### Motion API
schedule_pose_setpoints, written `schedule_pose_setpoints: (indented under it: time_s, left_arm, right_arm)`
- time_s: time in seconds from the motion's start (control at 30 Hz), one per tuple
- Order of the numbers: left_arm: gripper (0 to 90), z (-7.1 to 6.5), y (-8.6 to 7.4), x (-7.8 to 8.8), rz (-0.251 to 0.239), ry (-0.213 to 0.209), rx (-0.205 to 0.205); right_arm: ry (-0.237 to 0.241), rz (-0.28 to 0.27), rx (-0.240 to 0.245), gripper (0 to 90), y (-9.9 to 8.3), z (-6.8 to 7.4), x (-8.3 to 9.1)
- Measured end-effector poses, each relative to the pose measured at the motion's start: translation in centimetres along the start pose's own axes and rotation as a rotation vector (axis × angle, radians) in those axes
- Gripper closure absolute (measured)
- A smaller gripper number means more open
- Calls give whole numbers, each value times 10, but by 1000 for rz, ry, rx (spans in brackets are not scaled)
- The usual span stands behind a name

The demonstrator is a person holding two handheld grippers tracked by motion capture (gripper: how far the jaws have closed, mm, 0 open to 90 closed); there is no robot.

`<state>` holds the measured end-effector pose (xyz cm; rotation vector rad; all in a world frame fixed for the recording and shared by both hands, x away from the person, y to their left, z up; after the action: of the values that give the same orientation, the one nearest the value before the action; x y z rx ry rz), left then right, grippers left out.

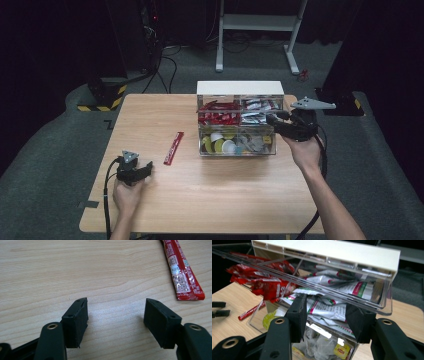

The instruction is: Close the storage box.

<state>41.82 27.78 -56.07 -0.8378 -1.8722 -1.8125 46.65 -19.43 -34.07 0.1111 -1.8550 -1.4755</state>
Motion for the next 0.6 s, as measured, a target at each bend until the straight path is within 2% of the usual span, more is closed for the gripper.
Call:
schedule_pose_setpoints:
  time_s: [0.37,0.6]
  left_arm:
    - [355,0,0,0,-1,-2,-4]
    - [351,0,0,0,-1,-2,-5]
  right_arm:
    - [16,22,-5,519,-13,-2,-4]
    - [-8,26,2,529,-23,-8,2]
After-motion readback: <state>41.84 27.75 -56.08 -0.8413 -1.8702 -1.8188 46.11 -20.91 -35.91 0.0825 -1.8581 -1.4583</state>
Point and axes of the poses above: each handheld gripper's, and its own axes: x roughly backward along the jaws, y roughly out of its top, z roughly to its left, the point moved 5 cm from there along -x, roughly forward along the jaws, and after that the axes turned 6 degrees about x, right-handed, at the moved point
